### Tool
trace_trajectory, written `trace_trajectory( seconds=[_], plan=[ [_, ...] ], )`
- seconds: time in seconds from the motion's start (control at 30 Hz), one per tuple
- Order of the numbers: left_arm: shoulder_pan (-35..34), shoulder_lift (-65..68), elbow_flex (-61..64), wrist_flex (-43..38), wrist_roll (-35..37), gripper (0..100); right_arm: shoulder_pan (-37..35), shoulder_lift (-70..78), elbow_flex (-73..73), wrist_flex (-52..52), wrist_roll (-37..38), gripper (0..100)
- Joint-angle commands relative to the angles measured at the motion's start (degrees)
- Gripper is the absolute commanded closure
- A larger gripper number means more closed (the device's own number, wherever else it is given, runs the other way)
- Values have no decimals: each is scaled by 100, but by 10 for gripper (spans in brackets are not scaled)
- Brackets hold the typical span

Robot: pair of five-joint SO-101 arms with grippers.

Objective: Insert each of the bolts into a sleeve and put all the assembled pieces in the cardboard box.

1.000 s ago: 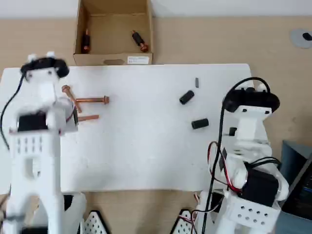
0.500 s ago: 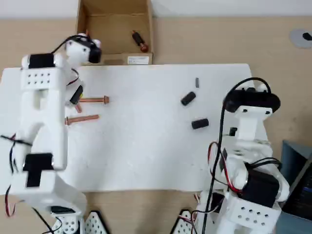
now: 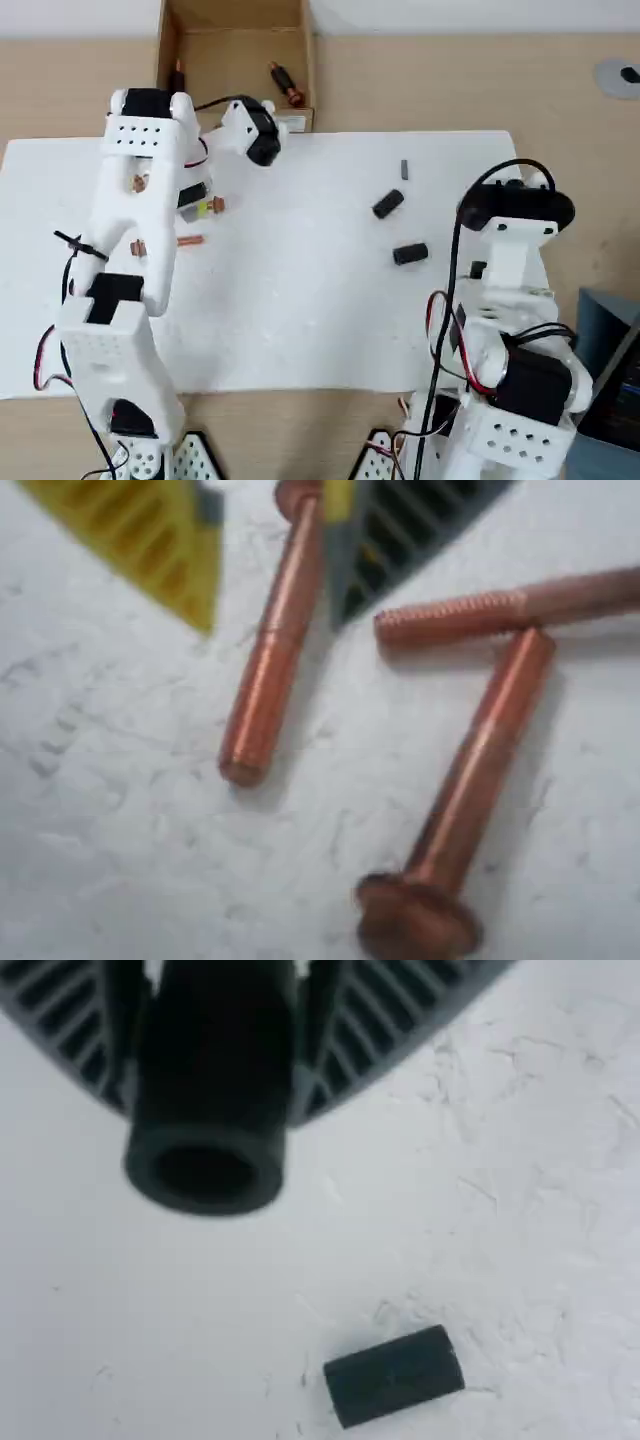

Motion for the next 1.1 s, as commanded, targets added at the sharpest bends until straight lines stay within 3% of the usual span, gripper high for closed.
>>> trace_trajectory(
  seconds=[0.0, 0.37, 0.9, 1.07],
  plan=[
    [114, 22, -316, 44, -237, 902, 110, -66, -4, -141, -62, 989],
    [70, 927, -897, -466, -527, 902, 110, -66, -4, -141, -62, 989],
    [-35, 2536, -2259, -466, -527, 905, 101, -66, 154, -308, -62, 989],
    [-88, 2853, -2505, -457, -527, 966, 101, -66, 154, -308, -62, 989]
  ],
)
